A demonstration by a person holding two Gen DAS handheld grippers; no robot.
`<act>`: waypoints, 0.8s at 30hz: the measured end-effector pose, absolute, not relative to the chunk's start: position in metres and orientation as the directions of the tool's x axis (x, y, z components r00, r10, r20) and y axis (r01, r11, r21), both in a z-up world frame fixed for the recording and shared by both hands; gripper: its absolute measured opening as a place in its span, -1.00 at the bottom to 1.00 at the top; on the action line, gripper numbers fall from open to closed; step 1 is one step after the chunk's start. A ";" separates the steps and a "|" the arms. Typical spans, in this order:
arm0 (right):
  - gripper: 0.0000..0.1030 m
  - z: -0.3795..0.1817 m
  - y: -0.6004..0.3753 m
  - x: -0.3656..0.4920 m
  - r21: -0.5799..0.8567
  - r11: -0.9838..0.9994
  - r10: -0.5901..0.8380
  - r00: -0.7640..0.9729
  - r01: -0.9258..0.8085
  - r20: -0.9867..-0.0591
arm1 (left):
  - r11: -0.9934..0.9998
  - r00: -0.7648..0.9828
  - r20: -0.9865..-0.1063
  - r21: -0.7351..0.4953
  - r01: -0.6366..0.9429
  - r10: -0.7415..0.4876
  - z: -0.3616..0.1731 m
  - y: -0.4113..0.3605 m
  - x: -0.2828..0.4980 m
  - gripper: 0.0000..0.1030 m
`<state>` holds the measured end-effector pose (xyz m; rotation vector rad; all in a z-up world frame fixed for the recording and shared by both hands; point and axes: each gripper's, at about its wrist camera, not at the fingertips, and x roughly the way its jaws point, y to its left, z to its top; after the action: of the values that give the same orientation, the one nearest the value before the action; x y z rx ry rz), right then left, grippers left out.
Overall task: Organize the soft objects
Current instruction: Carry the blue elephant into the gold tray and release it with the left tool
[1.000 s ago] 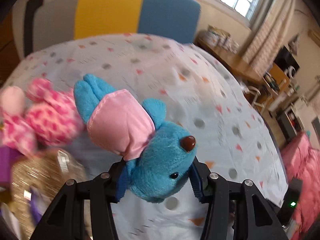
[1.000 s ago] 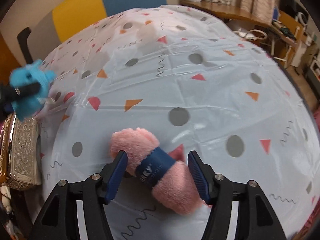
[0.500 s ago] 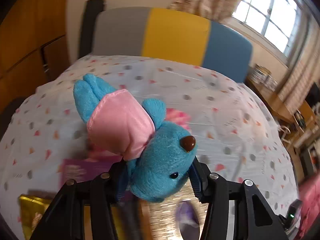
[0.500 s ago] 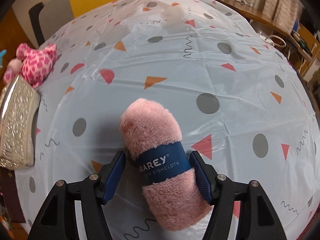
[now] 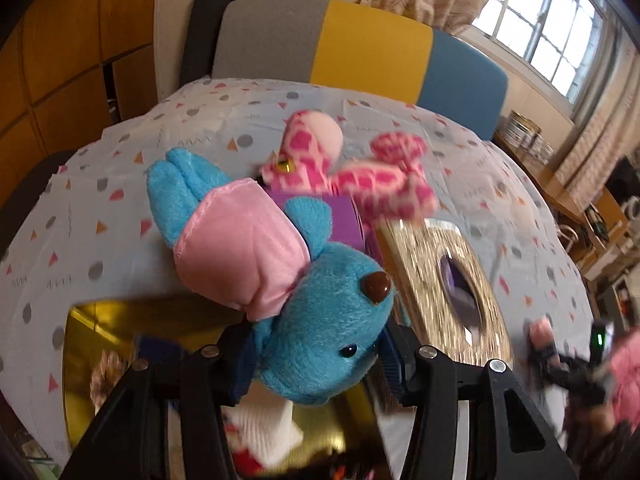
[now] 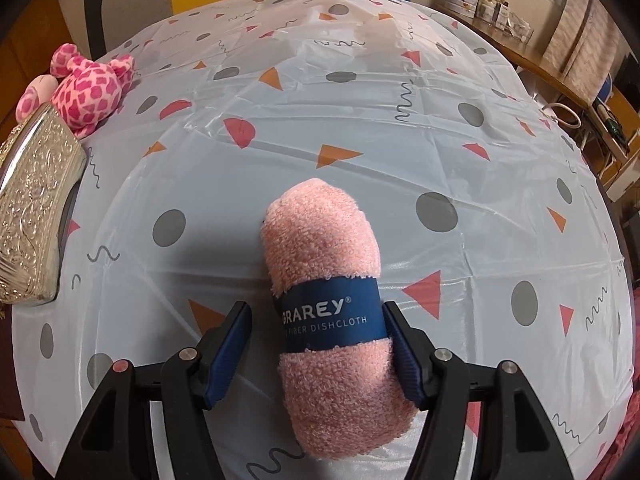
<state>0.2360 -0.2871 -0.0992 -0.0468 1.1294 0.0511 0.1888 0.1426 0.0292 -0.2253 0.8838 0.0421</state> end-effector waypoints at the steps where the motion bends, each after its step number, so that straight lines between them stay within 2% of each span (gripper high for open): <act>1: 0.21 -0.099 -0.287 0.235 -0.014 0.998 0.016 0.428 -0.067 -0.903 | 0.977 0.636 -0.769 -0.179 -0.119 -0.063 0.028 0.140 0.180 0.03; 5: -0.07 -0.099 -0.285 0.235 -0.020 0.997 0.013 0.437 -0.072 -0.900 | 0.982 0.650 -0.755 -0.174 -0.074 -0.084 0.025 0.133 0.140 0.03; 7: -0.10 -0.099 -0.285 0.235 -0.018 0.997 0.015 0.436 -0.071 -0.900 | 0.981 0.652 -0.752 -0.184 -0.066 -0.097 0.023 0.132 0.122 0.03; 17: -0.10 -0.100 -0.286 0.232 -0.007 0.998 0.018 0.443 -0.055 -0.897 | 0.962 0.681 -0.729 -0.228 -0.148 -0.068 0.019 0.173 0.043 0.03; 24: -0.10 -0.101 -0.280 0.229 -0.058 0.996 -0.021 0.463 -0.066 -0.886 | 0.956 0.661 -0.738 -0.274 -0.105 -0.138 0.003 0.167 0.043 0.03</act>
<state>0.2287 -0.2804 -0.1010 -0.0888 1.0890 0.0280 0.0429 0.1668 0.0035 -0.3060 0.8523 -0.0193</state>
